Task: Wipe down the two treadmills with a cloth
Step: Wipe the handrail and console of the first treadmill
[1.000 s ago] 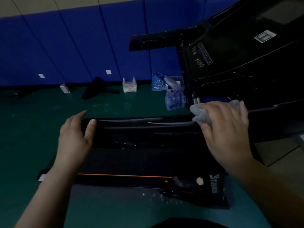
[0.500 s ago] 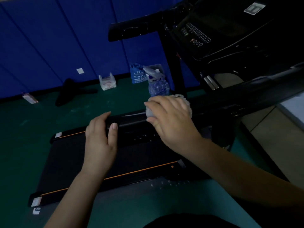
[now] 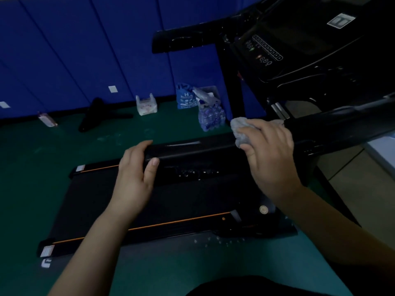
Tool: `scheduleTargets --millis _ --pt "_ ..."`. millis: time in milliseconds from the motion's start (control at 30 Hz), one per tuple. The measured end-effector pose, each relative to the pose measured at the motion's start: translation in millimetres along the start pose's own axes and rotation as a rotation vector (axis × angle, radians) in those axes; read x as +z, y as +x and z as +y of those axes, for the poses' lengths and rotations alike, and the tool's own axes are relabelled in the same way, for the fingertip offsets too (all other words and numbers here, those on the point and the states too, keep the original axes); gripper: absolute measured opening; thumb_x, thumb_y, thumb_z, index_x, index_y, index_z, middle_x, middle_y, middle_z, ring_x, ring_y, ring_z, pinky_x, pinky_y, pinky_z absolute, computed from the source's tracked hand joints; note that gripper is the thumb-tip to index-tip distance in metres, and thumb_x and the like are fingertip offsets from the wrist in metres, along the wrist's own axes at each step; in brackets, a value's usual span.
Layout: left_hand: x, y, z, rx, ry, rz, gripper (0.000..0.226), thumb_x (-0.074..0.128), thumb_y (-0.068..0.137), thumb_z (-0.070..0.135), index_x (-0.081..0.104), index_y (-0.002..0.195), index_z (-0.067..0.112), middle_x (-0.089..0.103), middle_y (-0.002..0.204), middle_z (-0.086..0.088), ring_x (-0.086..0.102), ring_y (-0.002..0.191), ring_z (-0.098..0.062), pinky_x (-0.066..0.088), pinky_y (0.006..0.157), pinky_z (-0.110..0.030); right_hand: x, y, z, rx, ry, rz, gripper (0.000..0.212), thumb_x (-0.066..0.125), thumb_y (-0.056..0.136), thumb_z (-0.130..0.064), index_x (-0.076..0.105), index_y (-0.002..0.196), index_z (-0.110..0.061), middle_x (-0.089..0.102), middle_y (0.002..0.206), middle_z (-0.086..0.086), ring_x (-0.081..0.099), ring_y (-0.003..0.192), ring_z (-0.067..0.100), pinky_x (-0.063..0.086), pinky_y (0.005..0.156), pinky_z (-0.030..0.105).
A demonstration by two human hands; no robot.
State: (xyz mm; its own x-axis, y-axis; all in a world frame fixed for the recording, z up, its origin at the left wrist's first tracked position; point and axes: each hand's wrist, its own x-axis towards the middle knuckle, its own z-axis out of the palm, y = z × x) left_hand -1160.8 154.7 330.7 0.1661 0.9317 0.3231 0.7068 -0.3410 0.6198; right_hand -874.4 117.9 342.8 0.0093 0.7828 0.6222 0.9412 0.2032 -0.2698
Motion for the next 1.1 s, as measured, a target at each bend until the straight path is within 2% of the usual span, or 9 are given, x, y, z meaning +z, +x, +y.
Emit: scheduleTargets --millis 133,367,533,667,767,900,967,1033,1100 --pt "-12 6 -7 0.034 0.019 -0.096 0.050 0.054 0.094 0.030 0.039 0.142 0.025 0.043 0.125 0.008 0.041 0.120 -0.011 0.031 0.102 -0.027 13 4 -28 0.004 0.023 -0.011 0.036 0.037 0.099 -0.037 0.063 0.117 -0.019 0.057 0.124 0.003 0.052 0.114 0.026 0.033 0.101 0.046" --pt "-26 23 -29 0.091 -0.020 -0.230 0.053 0.063 0.083 0.046 0.049 0.128 0.022 0.055 0.115 0.004 0.052 0.107 -0.017 0.044 0.095 -0.033 49 13 -113 -0.005 0.083 -0.062 0.036 0.038 0.096 -0.039 0.063 0.116 -0.022 0.055 0.128 0.001 0.050 0.117 0.025 0.031 0.099 0.043" --pt "-32 27 -46 0.170 -0.084 -0.365 0.050 0.073 0.081 0.029 0.042 0.121 0.031 0.054 0.110 0.018 0.052 0.099 0.000 0.033 0.086 -0.002 74 13 -162 -0.042 0.082 -0.061 0.034 0.043 0.094 -0.034 0.063 0.118 -0.021 0.055 0.131 0.001 0.048 0.119 0.021 0.029 0.102 0.040" --pt "-28 33 -56 0.196 -0.097 -0.361 0.054 0.074 0.079 0.036 0.048 0.125 0.023 0.059 0.113 0.006 0.056 0.104 -0.012 0.045 0.090 -0.023 71 17 -139 -0.135 0.008 -0.026 0.029 0.048 0.092 -0.030 0.065 0.112 -0.019 0.061 0.119 0.005 0.053 0.106 0.022 0.035 0.095 0.037" --pt "-26 33 -58 0.209 -0.110 -0.349 0.054 0.074 0.078 0.038 0.050 0.124 0.024 0.061 0.111 0.007 0.056 0.106 -0.014 0.046 0.091 -0.028 55 17 -103 -0.024 0.014 0.019 0.025 0.047 0.093 -0.024 0.065 0.107 -0.015 0.062 0.112 0.008 0.056 0.102 0.027 0.041 0.091 0.043" --pt "-27 35 -62 0.170 -0.196 -0.384 0.050 0.076 0.074 0.042 0.050 0.116 0.033 0.063 0.105 0.013 0.059 0.099 -0.003 0.045 0.084 -0.014 48 16 -101 0.201 0.026 0.062 0.031 0.040 0.096 -0.030 0.066 0.102 -0.015 0.061 0.111 0.003 0.056 0.104 0.028 0.039 0.092 0.049" --pt "-28 35 -63 0.155 -0.249 -0.393 0.049 0.079 0.072 0.038 0.052 0.113 0.033 0.063 0.097 0.018 0.059 0.092 0.007 0.041 0.075 -0.003 56 17 -127 0.204 0.017 0.088 0.028 0.041 0.095 -0.029 0.066 0.101 -0.018 0.062 0.110 0.000 0.056 0.103 0.026 0.037 0.090 0.045" --pt "-28 35 -65 0.147 -0.300 -0.397 0.049 0.081 0.071 0.033 0.053 0.111 0.032 0.062 0.093 0.020 0.056 0.087 0.016 0.039 0.072 0.000 68 16 -155 0.166 0.014 0.061 0.029 0.041 0.094 -0.031 0.066 0.106 -0.020 0.061 0.113 0.001 0.055 0.104 0.023 0.035 0.090 0.040" --pt "-26 34 -70 0.143 -0.322 -0.405 0.052 0.083 0.069 0.029 0.054 0.113 0.034 0.062 0.099 0.019 0.057 0.091 0.011 0.040 0.078 -0.004 80 13 -177 0.123 0.007 0.009 0.035 0.039 0.095 -0.036 0.065 0.113 -0.020 0.058 0.121 0.002 0.052 0.110 0.021 0.031 0.093 0.034"
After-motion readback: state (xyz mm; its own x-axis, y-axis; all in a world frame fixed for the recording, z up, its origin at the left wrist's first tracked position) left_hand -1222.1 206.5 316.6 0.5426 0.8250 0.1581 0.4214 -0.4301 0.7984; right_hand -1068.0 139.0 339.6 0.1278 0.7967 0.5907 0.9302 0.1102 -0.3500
